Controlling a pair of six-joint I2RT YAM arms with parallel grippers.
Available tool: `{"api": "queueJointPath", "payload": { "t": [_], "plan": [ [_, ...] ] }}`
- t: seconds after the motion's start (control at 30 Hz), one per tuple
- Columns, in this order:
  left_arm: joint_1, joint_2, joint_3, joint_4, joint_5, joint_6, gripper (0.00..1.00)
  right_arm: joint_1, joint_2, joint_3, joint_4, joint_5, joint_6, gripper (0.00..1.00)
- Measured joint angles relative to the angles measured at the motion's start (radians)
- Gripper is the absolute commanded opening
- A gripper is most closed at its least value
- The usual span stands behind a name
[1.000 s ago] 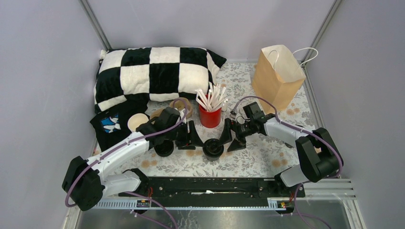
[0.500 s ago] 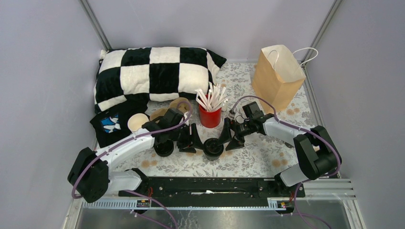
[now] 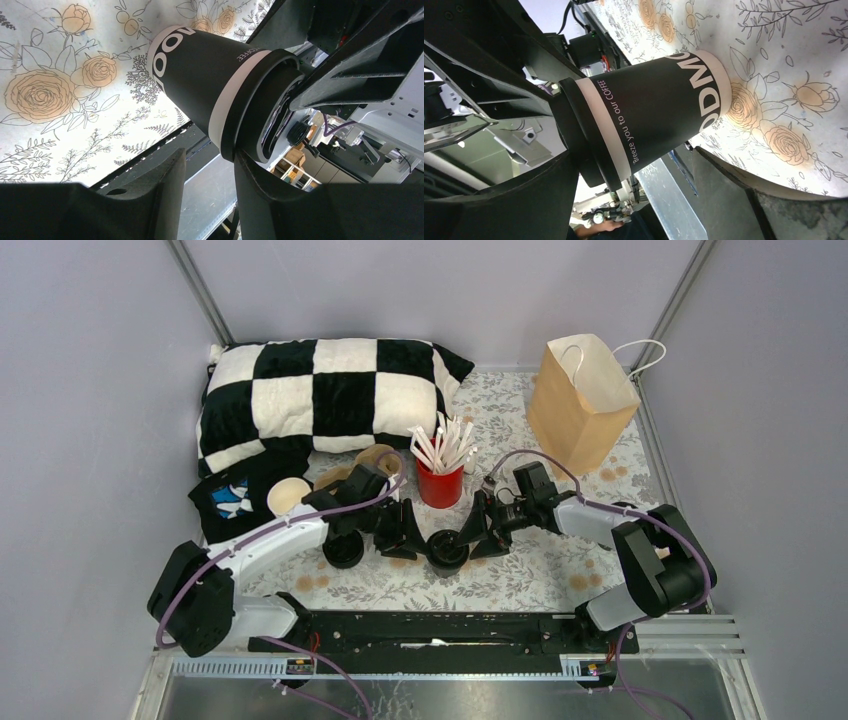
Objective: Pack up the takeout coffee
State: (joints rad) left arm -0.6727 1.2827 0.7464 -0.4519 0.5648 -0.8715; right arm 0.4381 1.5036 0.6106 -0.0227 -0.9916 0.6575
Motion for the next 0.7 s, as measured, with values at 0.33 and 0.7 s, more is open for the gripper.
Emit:
{"api": "queueJointPath", "payload": {
  "t": [0.33, 0.7],
  "plan": [
    [-0.03, 0.048, -0.037, 0.08, 0.045, -0.09, 0.37, -0.04, 0.019, -0.029, 0.05, -0.054, 0.039, 0.85],
    [-0.069, 0.115, -0.08, 0.225, 0.111, -0.222, 0.32, -0.068, 0.006, -0.044, 0.043, -0.048, 0.038, 0.86]
  ]
}}
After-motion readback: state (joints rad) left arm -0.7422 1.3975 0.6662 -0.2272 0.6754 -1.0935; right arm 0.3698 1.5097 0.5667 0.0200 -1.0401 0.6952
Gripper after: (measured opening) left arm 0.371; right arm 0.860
